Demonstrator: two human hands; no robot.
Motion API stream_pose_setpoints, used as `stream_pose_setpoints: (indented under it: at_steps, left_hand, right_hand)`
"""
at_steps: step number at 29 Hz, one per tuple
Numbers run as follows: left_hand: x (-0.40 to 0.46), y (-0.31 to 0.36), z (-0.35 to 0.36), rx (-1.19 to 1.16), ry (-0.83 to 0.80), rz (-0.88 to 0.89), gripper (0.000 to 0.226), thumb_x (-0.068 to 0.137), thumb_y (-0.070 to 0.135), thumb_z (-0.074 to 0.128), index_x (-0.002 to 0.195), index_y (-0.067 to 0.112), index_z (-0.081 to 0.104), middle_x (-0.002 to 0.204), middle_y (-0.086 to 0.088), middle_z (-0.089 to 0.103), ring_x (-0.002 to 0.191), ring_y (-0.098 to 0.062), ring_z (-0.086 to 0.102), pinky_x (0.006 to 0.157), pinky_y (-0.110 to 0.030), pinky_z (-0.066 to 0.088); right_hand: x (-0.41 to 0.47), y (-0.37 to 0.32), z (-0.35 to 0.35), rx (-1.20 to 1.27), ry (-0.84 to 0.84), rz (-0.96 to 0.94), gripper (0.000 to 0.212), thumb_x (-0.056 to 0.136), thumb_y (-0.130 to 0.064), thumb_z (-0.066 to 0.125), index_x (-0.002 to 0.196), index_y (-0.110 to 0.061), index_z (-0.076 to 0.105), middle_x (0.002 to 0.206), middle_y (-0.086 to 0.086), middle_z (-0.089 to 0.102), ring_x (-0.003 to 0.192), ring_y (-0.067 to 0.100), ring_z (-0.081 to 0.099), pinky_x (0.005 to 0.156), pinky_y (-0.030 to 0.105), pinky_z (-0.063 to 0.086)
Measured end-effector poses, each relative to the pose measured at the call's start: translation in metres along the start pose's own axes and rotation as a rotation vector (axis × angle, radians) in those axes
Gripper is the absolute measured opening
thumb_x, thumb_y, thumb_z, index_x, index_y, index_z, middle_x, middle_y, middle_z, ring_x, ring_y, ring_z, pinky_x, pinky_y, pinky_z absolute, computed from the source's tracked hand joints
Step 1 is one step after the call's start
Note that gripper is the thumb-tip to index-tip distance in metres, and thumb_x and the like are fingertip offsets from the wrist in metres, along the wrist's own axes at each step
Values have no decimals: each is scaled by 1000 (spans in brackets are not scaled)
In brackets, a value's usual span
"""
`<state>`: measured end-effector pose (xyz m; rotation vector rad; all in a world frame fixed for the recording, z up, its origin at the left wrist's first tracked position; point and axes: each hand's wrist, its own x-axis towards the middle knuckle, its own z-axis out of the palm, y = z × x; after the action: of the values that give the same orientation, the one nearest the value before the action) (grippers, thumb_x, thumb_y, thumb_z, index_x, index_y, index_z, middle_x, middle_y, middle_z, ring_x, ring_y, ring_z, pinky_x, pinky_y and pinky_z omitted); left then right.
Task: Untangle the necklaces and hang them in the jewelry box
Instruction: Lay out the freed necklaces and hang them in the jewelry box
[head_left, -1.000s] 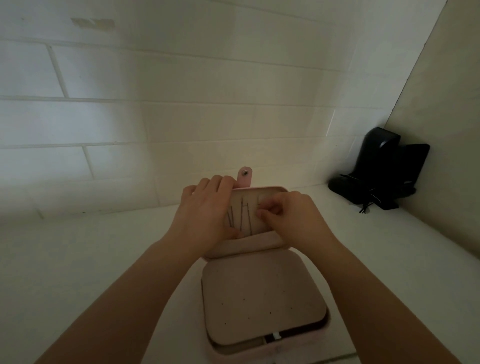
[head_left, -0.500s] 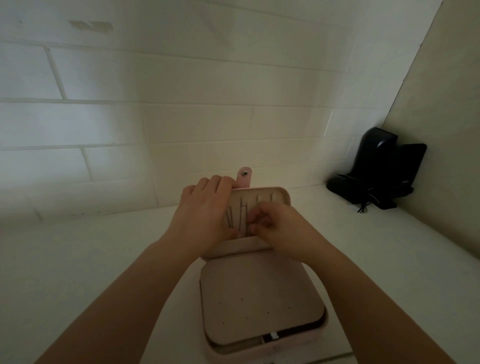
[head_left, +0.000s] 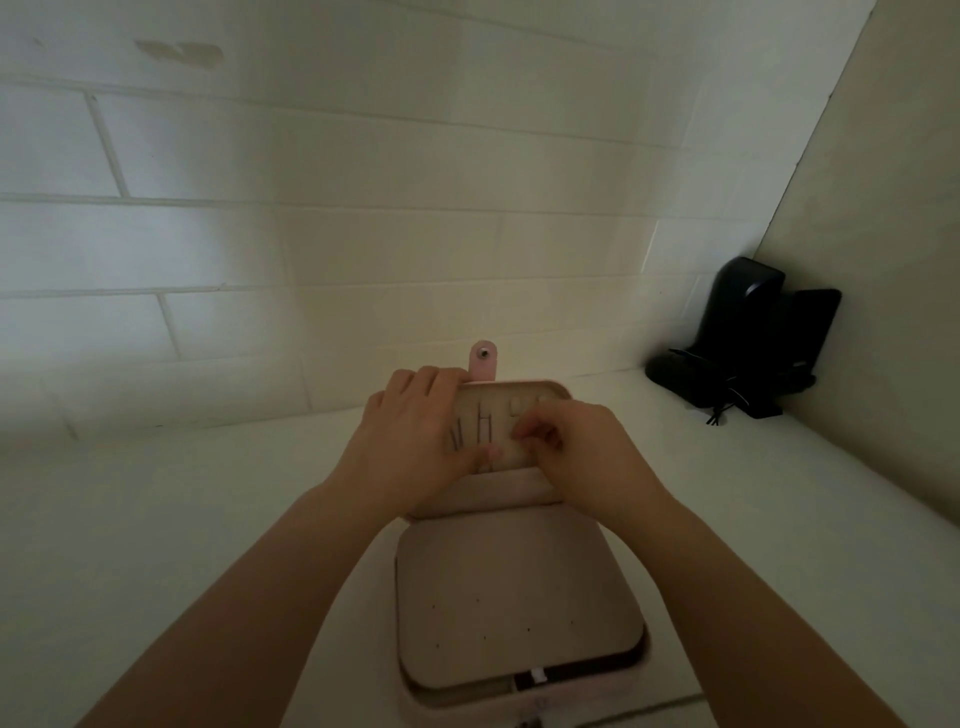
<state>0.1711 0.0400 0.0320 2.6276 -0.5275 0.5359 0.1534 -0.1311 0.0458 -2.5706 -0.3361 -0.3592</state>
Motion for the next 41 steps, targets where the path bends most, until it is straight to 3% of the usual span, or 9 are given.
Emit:
stream_pose_setpoints:
  at_steps: [4,8,13,21,25,29,33,36,41]
  left_hand:
    - [-4,-6,8,-67,-110,-66,82,71,53,66,137,18,32,134,-4,38,123,-24,32,103,-37,32]
    - [-14,-18,19,-262,-192,-236,67,81,45,59,137,19,32,140,-6,35,126,-24,38,104,-33,30]
    - [-28,-18,12,-395,-156,-324,53,87,37,54,134,19,39,141,-6,35,119,-16,41,94,-23,28]
    - [-84,38,-38,-335,92,46,28,83,35,53,109,25,57,113,11,49,108,-4,45,90,-15,31]
    - [-132,73,-40,-424,-46,153,15,83,34,53,97,34,58,98,22,54,93,6,50,78,-5,39]
    - [-158,90,-15,-442,-258,247,27,80,43,44,101,36,59,96,32,52,90,10,52,78,-5,39]
    - [-167,109,7,-389,-275,295,29,85,29,56,113,32,56,115,18,55,99,11,41,86,1,27]
    - [-164,123,16,-333,-266,232,38,87,27,55,124,29,48,128,12,48,116,-2,42,93,-11,27]
    - [-161,134,32,-266,-254,184,35,88,26,54,122,23,51,124,5,50,117,-13,42,96,-17,25]
  right_hand:
    - [-6,9,-2,28,31,10,20,88,-7,53,93,-17,70,88,-9,58,81,4,48,71,13,34]
    - [-16,17,-3,89,2,63,21,90,-8,51,94,-18,69,98,1,65,83,9,54,76,17,40]
    - [-39,24,-13,120,-16,132,19,91,-14,51,92,-27,65,90,-14,59,77,-6,51,66,0,37]
    - [-113,9,-53,143,-19,127,13,88,-21,58,87,-34,61,85,-17,61,81,-1,57,71,11,43]
    - [-159,11,-57,95,-186,151,10,85,-24,62,90,-30,66,84,-12,64,76,1,57,67,11,44]
    - [-189,26,-47,-30,-283,156,15,83,-21,64,97,-24,69,88,-8,58,79,7,54,69,10,38]
    - [-203,38,-43,-156,-246,171,22,84,-29,63,105,-25,65,93,-10,47,92,9,48,77,20,36]
    - [-208,38,-42,-183,-238,190,21,87,-30,58,106,-22,64,94,-9,44,99,13,48,77,22,33]
    - [-213,30,-38,-377,-214,122,20,95,-23,43,105,-15,59,108,3,52,104,22,47,84,29,33]
